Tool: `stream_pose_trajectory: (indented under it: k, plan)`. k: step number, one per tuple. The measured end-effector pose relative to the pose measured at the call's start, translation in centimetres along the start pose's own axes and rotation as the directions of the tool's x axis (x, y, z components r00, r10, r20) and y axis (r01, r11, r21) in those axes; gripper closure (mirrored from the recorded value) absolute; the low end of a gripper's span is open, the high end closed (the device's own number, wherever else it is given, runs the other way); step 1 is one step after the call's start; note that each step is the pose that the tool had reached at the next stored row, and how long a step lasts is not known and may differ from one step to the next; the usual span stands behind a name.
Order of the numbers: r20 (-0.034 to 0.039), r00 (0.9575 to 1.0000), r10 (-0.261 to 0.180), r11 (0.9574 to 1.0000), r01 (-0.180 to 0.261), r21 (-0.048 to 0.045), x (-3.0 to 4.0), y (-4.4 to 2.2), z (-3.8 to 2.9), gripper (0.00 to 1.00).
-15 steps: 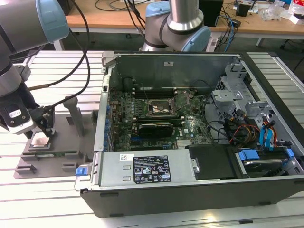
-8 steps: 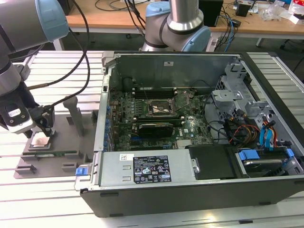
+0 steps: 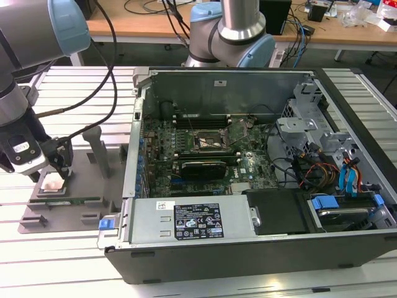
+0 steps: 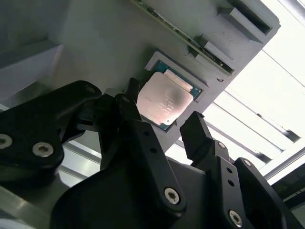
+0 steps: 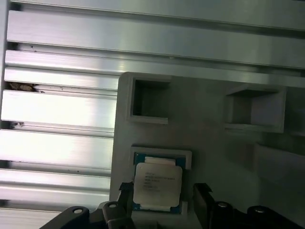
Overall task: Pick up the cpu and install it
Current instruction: 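Pick up the cpu and move it towards the insertion slot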
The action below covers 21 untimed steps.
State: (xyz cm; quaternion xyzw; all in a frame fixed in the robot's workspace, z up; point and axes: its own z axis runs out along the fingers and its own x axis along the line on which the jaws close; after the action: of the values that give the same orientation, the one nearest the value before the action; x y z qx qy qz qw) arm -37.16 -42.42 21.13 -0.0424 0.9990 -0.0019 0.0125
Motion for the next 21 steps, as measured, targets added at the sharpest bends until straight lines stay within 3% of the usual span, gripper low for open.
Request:
stream_pose_trajectory:
  k: [3, 8, 21]
  plan:
    - [0.0000, 1.0000, 0.000, 1.0000, 0.000, -0.0022, 0.04, -0.01, 0.75, 0.38]
    - [0.0007, 1.0000, 0.001, 0.9999, -0.001, -0.0106, 0.10, 0.00, 1.42, 0.38]
    - [0.0007, 1.0000, 0.006, 0.9999, -0.006, -0.0104, 0.21, 0.01, 2.10, 0.38]
